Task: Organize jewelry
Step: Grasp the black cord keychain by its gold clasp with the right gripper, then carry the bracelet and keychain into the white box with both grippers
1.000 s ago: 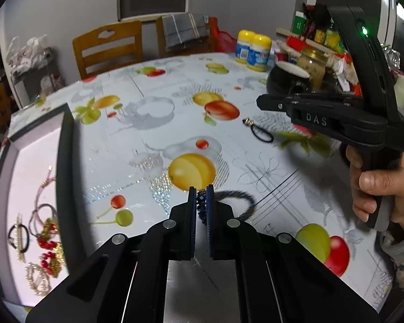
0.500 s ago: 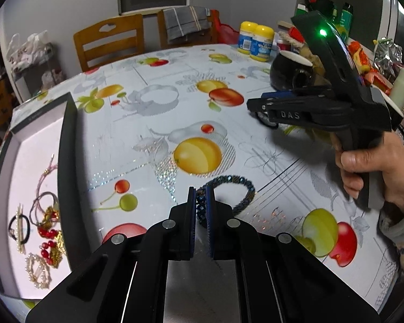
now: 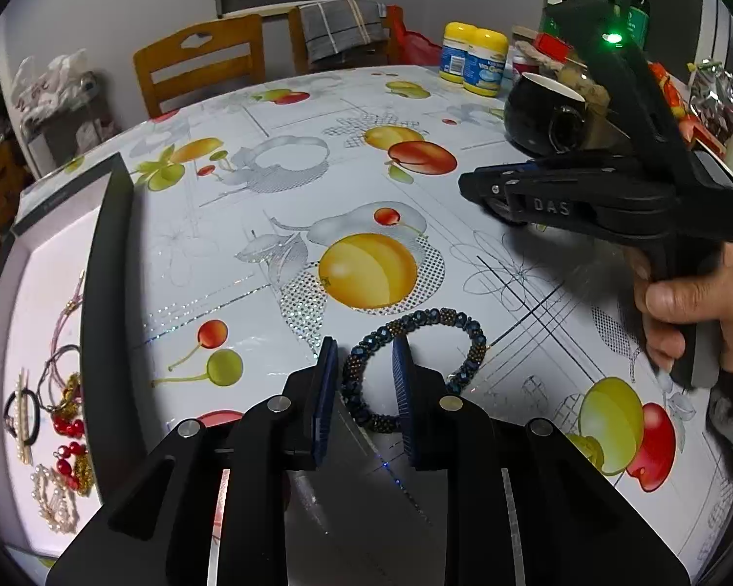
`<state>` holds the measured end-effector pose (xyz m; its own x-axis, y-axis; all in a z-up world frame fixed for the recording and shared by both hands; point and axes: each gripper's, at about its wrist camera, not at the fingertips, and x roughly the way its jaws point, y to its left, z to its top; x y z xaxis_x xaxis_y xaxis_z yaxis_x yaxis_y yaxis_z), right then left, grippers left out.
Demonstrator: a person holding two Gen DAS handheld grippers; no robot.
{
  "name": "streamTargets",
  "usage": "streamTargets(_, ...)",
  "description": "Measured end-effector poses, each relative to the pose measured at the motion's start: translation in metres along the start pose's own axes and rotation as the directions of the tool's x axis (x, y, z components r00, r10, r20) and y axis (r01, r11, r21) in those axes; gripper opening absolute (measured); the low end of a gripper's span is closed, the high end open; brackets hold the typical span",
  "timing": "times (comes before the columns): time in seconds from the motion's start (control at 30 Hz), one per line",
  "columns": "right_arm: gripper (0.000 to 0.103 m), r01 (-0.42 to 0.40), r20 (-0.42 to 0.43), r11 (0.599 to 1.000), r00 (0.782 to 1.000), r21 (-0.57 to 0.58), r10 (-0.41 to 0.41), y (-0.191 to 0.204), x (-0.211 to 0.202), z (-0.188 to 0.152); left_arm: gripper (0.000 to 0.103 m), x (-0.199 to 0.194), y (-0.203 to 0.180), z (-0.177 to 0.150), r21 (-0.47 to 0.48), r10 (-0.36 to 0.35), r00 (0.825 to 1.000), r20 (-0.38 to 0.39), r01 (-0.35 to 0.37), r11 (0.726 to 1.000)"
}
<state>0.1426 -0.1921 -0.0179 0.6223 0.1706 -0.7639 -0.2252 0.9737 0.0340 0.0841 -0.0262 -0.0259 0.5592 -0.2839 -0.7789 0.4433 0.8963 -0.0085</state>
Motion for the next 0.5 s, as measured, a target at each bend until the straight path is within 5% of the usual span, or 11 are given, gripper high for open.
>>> streamTargets(0.07,0.011,-0.02,0.021,1.0,1.0,0.004,0.02,0.002,-0.008,-0.001,0.007,-0.001,0.0,-0.001,0.003,0.011,1.0,0.0,-0.011,1.0)
streamTargets(0.5,0.011,-0.097,0.129,0.995,0.987,-0.004,0.097,0.018,-0.06,0.013,0.007,-0.045,0.008,0.016,-0.062,-0.07,0.992,0.108,0.077,0.995)
